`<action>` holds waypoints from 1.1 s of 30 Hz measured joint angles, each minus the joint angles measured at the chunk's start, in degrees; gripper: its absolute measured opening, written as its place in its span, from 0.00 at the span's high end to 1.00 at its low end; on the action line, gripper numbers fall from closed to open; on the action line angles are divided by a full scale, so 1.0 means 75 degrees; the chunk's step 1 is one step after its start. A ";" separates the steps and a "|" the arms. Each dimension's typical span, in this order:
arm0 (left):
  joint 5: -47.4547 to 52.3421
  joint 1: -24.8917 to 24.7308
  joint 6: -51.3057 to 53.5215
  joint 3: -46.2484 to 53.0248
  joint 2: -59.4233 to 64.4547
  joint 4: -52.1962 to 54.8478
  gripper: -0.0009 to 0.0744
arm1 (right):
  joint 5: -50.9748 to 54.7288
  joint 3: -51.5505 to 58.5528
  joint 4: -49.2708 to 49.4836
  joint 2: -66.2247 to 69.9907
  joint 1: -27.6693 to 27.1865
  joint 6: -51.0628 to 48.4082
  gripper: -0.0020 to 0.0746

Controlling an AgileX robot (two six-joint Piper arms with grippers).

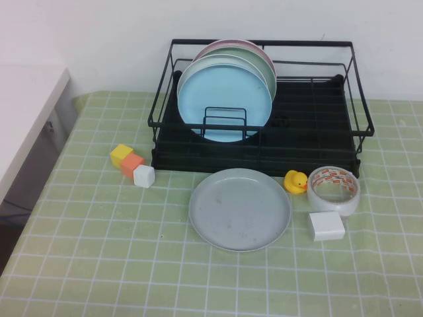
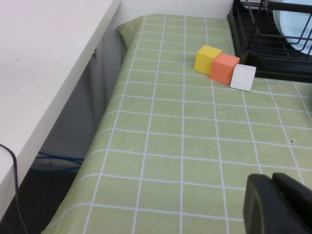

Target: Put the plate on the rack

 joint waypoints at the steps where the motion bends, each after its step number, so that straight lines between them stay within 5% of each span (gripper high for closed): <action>1: 0.0000 0.0000 0.0000 0.0000 0.0000 0.0000 0.99 | 0.0000 0.0000 0.0000 0.0000 0.0000 0.0000 0.98; 22: 0.0000 0.0000 -0.0016 0.0000 0.0000 0.0000 0.99 | -0.0014 0.0000 0.0132 0.0000 0.0000 0.0000 0.98; 33: -0.0240 0.0000 -0.0016 0.0018 0.0000 0.0104 0.99 | -0.0001 0.0061 0.4409 0.0000 0.0000 0.0000 0.98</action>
